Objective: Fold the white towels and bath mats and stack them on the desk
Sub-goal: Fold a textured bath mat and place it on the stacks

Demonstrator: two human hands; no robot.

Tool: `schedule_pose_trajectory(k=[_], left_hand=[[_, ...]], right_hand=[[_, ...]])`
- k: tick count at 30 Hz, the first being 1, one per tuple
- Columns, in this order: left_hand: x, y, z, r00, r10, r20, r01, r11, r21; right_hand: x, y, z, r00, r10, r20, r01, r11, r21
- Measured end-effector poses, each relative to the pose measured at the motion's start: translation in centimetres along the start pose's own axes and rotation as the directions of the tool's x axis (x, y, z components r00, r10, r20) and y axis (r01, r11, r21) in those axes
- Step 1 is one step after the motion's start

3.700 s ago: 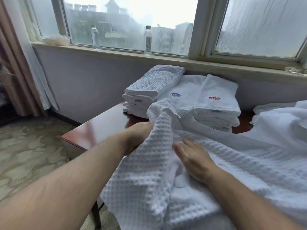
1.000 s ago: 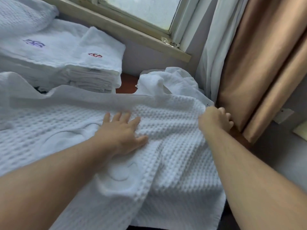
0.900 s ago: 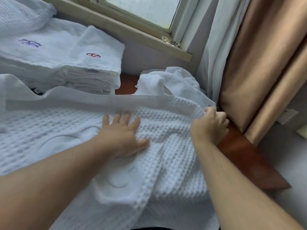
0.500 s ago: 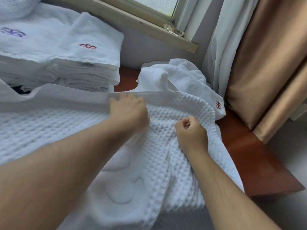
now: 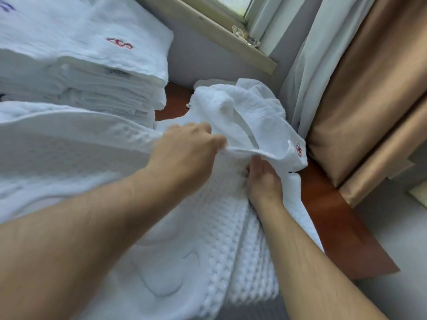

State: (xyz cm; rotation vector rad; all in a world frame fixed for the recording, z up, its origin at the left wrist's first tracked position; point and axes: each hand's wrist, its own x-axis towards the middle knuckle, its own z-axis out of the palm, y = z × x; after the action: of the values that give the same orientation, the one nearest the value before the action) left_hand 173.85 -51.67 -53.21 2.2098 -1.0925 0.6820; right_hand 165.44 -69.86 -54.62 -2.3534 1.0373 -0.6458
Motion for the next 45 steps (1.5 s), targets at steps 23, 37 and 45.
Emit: schedule_pose_trajectory(k=[23,37,45], left_hand=[[-6.1,5.2,-0.8,0.979,-0.147,0.141,0.148,0.989,0.003],[-7.7,5.7,-1.3,0.993,0.119,-0.015,-0.117,0.989,0.087],[-7.7,6.0,-2.0,0.982,0.191,0.005,-0.191,0.982,0.015]], right_hand=[[-2.8,2.5,-2.6,0.893,0.283,-0.349,-0.030,0.812,0.583],[-1.8,6.1,-6.1,0.988,0.153,-0.033,-0.118,0.868,0.483],[-3.3,9.5,-7.1,0.953,0.220,-0.210,0.004,0.682,0.731]])
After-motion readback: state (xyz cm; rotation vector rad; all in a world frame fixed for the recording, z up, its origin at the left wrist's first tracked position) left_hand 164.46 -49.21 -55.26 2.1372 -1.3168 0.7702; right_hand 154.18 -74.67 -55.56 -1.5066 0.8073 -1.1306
